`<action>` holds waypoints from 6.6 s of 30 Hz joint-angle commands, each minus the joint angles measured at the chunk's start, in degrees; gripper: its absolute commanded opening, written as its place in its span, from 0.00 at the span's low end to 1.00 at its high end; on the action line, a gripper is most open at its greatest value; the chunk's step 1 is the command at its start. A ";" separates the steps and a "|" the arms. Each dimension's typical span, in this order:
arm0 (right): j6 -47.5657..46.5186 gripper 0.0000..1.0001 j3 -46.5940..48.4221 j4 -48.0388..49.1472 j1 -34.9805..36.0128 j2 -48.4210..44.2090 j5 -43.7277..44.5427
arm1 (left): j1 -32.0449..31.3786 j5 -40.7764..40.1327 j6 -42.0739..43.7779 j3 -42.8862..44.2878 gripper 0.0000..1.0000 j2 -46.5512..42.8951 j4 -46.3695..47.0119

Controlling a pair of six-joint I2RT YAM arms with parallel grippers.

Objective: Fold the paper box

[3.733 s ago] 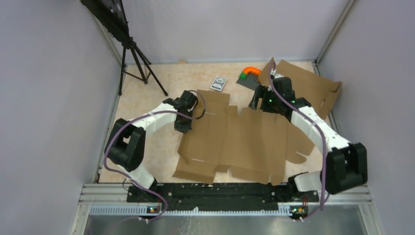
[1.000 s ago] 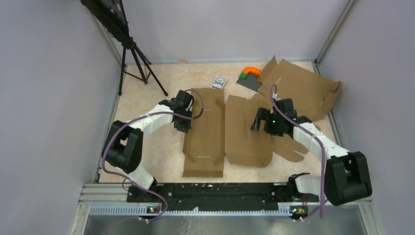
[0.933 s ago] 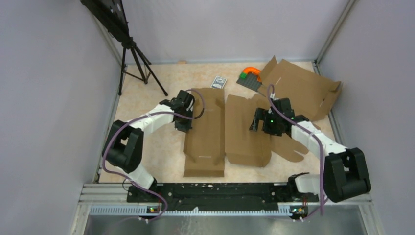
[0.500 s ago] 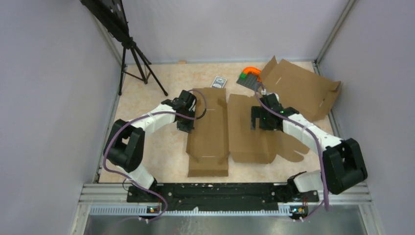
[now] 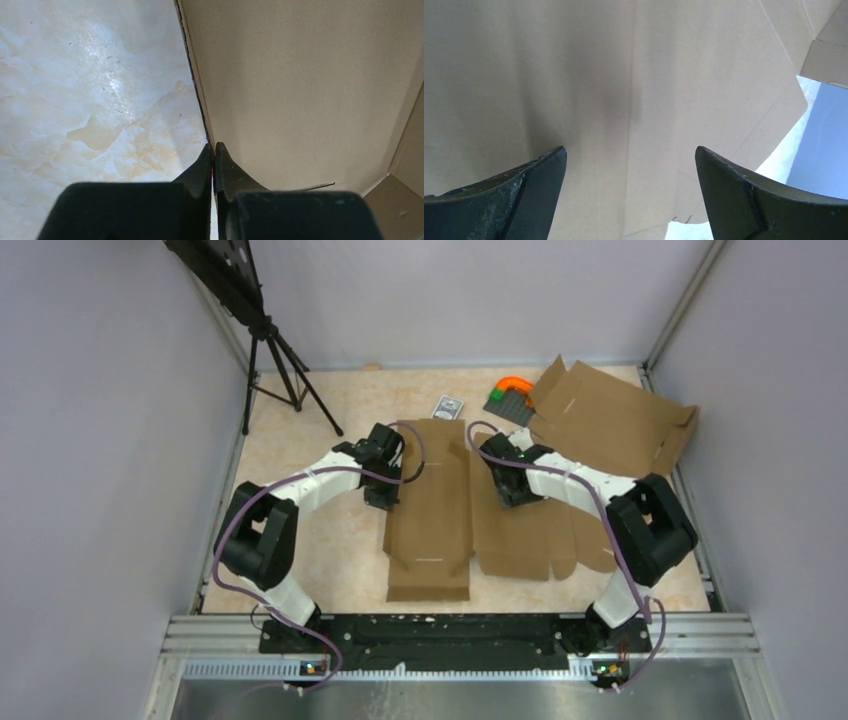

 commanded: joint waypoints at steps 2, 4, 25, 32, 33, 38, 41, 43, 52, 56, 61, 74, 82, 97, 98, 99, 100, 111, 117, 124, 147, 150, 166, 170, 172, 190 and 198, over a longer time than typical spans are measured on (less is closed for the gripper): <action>-0.32 0.99 1.87 1.60 -0.11 -6.58 -5.11 | -0.80 2.29 0.02 0.79 0.00 0.44 0.37; -1.68 0.99 2.67 3.28 -0.97 -7.42 -13.07 | -0.81 2.56 0.02 0.82 0.00 0.35 0.45; 10.00 0.97 -17.50 31.63 -12.63 -15.01 -60.07 | -1.14 6.01 -0.66 -0.04 0.00 -0.06 2.26; 10.26 0.97 -16.42 30.25 -12.64 -16.91 -59.60 | -2.29 6.84 -1.69 0.23 0.00 0.92 2.47; 9.70 0.97 -15.56 28.34 -12.60 -18.09 -58.19 | -2.30 5.52 -2.06 0.28 0.00 0.87 2.17; 9.48 0.98 -11.48 16.04 -13.54 -24.40 -42.52 | -2.22 3.47 -3.51 -0.07 0.00 -0.38 1.93; 11.42 0.98 -12.57 10.93 -16.55 -28.22 -36.81 | -2.18 3.31 -4.15 -0.62 0.00 -1.32 2.37; 13.25 0.99 -14.62 9.28 -20.39 -31.13 -33.68 | -2.22 2.79 -4.28 -0.88 0.00 -1.63 2.48; 16.57 0.99 -24.48 10.52 -31.60 -39.25 -27.93 | -0.84 0.11 -5.06 -1.97 0.01 -3.15 1.90; 15.84 0.99 -25.11 12.09 -31.75 -37.95 -27.18 | 3.48 0.45 -5.01 -4.77 0.01 -6.51 2.08; 11.83 0.99 -25.30 15.29 -31.75 -36.20 -28.36 | 7.02 0.37 -4.03 -8.26 0.01 -11.05 2.08; 5.71 0.98 -27.58 25.73 -31.77 -26.74 -38.66 | 7.76 2.56 -1.68 -7.84 0.01 -9.54 1.78; 4.17 0.98 -27.82 27.15 -31.82 -23.97 -40.91 | 7.28 4.53 -1.56 -7.47 0.01 -8.10 2.78; 6.10 0.95 -28.39 31.35 -31.47 -19.86 -56.40 | 2.97 7.21 -3.10 -5.16 0.02 -3.68 4.84; 5.99 0.95 -28.07 31.03 -31.18 -20.10 -56.79 | 2.92 7.45 -3.07 -5.03 0.02 -3.48 4.85; 5.77 0.95 -27.54 30.53 -30.79 -20.17 -57.07 | 2.83 7.71 -3.06 -4.82 0.02 -3.18 4.83; 5.42 0.94 -26.97 29.93 -30.17 -19.99 -57.50 | 2.64 8.18 -3.02 -4.69 0.02 -2.93 4.98; 3.14 0.93 -22.58 24.72 -23.92 -18.17 -50.73 | 1.61 8.56 -3.08 -3.51 0.01 -1.58 5.35; -0.17 0.88 -20.92 19.99 -22.99 -20.11 -41.58 | 1.07 5.28 -2.28 -2.23 0.02 -2.08 2.92; -0.33 0.87 -18.58 18.72 -17.20 -17.77 -39.88 | -0.67 1.31 -2.07 0.96 0.02 0.02 -0.28; 3.43 0.78 -18.32 28.06 -14.32 -14.96 -52.28 | -2.52 4.15 -2.36 2.80 0.14 1.75 0.45; 3.45 0.78 -18.09 28.69 -14.27 -14.03 -53.42 | -2.45 5.42 -2.51 2.46 0.21 1.41 1.16; 3.33 0.77 -17.28 29.83 -13.97 -13.90 -56.09 | -0.40 9.79 -2.45 1.65 0.47 -1.12 2.83; 3.55 0.77 -16.31 29.24 -12.55 -13.81 -56.20 | -0.40 9.94 -2.36 1.95 0.52 -1.15 2.95; 3.57 0.77 -16.16 28.90 -12.06 -14.10 -56.20 | -0.44 8.96 -2.36 2.03 0.59 -1.43 2.75; 7.47 0.67 -21.51 33.53 -11.01 -16.45 -59.84 | -1.55 6.50 -2.76 3.33 0.99 -3.07 1.25; 8.36 0.65 -21.70 34.02 -10.13 -16.79 -60.13 | -2.60 8.65 -5.47 3.00 0.99 -4.58 4.37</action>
